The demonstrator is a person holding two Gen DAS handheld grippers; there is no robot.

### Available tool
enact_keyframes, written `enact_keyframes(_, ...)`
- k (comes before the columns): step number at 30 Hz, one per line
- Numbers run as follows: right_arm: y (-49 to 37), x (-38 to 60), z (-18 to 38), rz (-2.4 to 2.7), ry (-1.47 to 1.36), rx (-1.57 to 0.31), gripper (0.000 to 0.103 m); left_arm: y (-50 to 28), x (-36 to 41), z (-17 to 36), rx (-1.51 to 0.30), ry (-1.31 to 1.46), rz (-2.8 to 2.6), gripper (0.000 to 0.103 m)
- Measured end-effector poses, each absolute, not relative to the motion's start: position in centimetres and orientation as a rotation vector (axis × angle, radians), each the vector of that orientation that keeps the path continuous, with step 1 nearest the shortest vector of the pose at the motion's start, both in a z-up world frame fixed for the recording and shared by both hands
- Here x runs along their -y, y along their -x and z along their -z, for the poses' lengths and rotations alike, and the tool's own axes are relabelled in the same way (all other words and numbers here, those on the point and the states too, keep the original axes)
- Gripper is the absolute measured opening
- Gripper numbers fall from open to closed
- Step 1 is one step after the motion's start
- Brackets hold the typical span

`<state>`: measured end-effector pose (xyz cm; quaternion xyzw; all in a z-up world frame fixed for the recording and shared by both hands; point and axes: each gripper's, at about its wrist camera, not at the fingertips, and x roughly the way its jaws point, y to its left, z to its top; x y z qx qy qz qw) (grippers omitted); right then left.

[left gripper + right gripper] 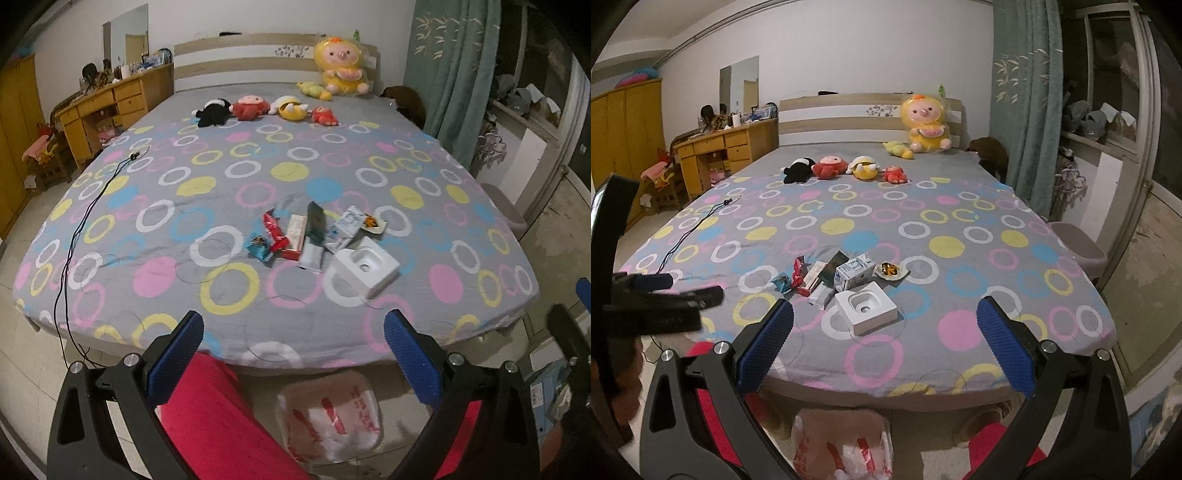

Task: Collect trash
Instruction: 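Lower left tool onto blue snack packet while right tool grips white plastic tray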

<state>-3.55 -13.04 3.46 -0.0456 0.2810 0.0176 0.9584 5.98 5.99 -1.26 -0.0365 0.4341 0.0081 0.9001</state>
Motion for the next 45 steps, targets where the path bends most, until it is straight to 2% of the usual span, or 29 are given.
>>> enact_keyframes(12,-4.1,16.6,-2.2,-0.121,0.063,-0.693,0.097,-14.1,-10.8,4.1,-1.039,0.116,-0.005,0.096)
enact_keyframes(24,-13.0,17.2,0.9,-0.161,0.171,-0.803,0.097,-22.3,-14.0,9.3,-1.196,0.324,-0.015,0.096)
enact_keyframes(31,-18.5,16.5,4.4,-0.233,0.227,-0.906,0.097,-25.4,-15.6,13.5,-1.264,0.496,-0.018,0.096)
enact_keyframes(45,-24.9,15.4,13.3,-0.31,0.299,-1.082,0.097,-29.6,-16.3,19.2,-1.313,0.586,-0.011,0.096)
